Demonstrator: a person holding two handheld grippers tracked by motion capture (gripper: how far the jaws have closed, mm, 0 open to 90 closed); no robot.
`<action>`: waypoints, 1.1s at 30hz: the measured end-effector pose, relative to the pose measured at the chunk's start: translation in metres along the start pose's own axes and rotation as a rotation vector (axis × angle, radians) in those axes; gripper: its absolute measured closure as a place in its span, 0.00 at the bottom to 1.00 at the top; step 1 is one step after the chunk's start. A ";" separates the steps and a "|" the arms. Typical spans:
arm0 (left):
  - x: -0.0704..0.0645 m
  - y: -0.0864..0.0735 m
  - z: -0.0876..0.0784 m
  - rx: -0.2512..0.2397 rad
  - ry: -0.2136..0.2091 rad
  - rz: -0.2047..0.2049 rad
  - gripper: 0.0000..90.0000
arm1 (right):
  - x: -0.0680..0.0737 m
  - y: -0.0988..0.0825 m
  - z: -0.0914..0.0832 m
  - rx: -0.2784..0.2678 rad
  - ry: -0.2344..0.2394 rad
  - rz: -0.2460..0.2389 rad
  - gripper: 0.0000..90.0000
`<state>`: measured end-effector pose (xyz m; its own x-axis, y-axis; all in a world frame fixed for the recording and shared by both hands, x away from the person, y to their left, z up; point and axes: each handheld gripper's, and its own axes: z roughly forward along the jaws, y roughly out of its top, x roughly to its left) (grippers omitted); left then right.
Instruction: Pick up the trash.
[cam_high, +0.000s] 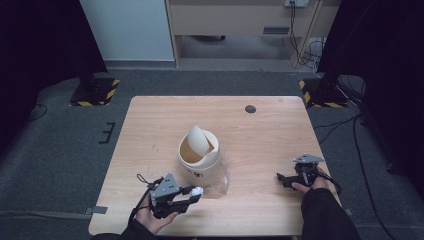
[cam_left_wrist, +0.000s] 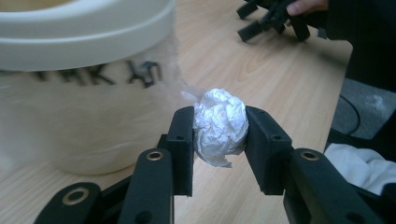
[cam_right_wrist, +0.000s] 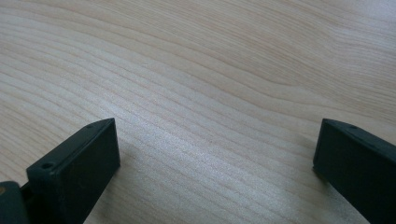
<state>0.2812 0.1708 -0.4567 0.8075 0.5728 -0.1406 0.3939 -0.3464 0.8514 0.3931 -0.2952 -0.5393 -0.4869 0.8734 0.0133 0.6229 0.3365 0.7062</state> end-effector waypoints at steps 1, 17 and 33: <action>0.001 0.000 -0.002 -0.006 0.006 -0.005 0.71 | 0.000 0.000 0.000 0.000 0.001 0.000 0.01; 0.017 0.009 -0.033 -0.142 0.068 -0.045 0.70 | 0.000 0.000 0.000 0.000 0.000 -0.002 0.01; 0.035 0.024 -0.053 -0.304 0.183 -0.081 0.69 | 0.000 0.000 0.000 0.001 0.000 -0.002 0.01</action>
<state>0.2953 0.2223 -0.4145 0.6762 0.7225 -0.1439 0.2822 -0.0736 0.9565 0.3931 -0.2953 -0.5393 -0.4881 0.8727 0.0125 0.6226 0.3381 0.7057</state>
